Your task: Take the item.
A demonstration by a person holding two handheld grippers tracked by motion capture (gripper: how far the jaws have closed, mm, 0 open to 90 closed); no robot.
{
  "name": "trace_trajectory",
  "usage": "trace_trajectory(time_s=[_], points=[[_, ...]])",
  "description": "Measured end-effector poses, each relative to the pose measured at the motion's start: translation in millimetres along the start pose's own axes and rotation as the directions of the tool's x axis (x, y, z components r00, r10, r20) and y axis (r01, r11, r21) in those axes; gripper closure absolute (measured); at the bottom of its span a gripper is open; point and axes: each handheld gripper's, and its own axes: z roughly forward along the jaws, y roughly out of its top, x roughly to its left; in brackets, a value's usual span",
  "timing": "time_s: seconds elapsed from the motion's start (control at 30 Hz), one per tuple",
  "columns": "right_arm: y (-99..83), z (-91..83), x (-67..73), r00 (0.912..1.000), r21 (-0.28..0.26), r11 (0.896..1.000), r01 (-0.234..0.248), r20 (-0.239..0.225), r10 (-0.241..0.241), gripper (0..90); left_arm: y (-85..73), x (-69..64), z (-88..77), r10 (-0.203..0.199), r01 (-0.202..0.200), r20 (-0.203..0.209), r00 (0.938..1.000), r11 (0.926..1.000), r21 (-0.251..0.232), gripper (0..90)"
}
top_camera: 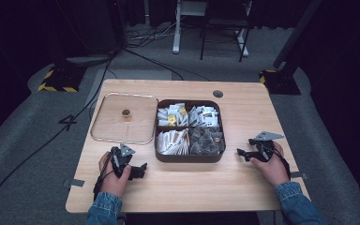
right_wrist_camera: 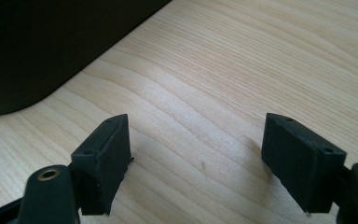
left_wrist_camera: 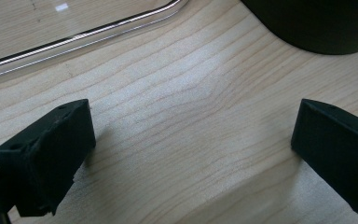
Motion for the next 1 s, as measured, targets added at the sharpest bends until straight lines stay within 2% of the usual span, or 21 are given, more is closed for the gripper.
trace_trajectory(time_s=[0.83,1.0], points=[[0.2,-0.2,-0.2,1.0,0.003,1.0,0.0,-0.002,0.0,23.8,0.0,0.0,0.0,0.0,0.0,0.0,1.0,1.0,0.0,0.0],[-0.4,-1.7,-1.3,0.9998,-0.006,1.0,-0.016,-0.006,0.016,30.1,0.1,0.1,0.0,0.001,-0.001,-0.001,1.0,1.0,0.0,0.0]])
